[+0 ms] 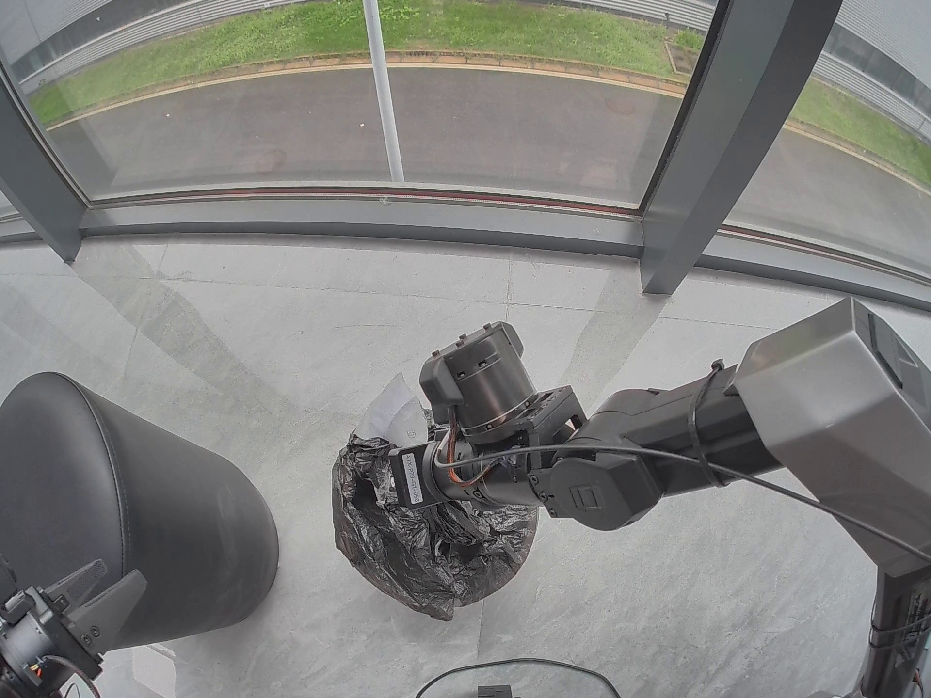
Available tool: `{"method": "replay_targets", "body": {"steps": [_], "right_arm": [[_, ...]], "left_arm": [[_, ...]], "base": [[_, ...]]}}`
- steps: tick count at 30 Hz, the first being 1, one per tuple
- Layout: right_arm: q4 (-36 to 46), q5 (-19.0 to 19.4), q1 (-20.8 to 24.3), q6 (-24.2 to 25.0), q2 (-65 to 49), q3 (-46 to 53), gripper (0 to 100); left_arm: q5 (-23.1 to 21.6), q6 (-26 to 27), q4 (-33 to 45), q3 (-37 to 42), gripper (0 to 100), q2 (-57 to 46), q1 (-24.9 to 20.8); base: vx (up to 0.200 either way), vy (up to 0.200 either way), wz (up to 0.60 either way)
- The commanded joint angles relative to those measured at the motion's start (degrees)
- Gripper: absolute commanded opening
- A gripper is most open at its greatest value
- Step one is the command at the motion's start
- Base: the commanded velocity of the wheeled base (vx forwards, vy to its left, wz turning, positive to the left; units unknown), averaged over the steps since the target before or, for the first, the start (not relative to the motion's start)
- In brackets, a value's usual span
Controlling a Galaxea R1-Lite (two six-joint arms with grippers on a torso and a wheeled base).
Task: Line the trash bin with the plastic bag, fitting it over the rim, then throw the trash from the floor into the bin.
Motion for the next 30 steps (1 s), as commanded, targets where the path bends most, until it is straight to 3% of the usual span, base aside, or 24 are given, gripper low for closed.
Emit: {"method": "replay_targets", "body": {"steps": [1,8,13,18,25,30], "right_arm": [[-0.56,-0.06,-0.21,-0.1,2.41,-0.11,0],[-0.74,-0.24,-1.17,-0.36,3.46,-0.38,0],[-0.74,-0.33,-2.4,-0.36,3.9,-0.2,0],[-0.74,-0.33,-2.93,-0.54,5.31,-0.64,0],[-0.82,-0.59,-2.93,-0.8,6.72,-0.91,0],[-0.74,-2.7,-2.93,-2.3,9.44,-2.75,0]], "left_arm": [[0.32,0.16,0.85,-1.73,100,-6.64,-0.05],[5.16,5.44,0.93,-0.59,100,-8.04,1.1],[6.91,5.96,1.02,-0.06,100,-9.1,1.18],[12.27,9.83,1.99,0.81,100,-11.3,1.54],[13.24,13.17,8.4,0.99,100,-17.89,1.89],[13.94,15.72,12.1,1.78,100,-22.55,6.55]], "base": [[0.0,0.0,0.0],[0.0,0.0,0.0],[0.0,0.0,0.0],[0.0,0.0,0.0],[0.0,0.0,0.0],[0.0,0.0,0.0]]}}
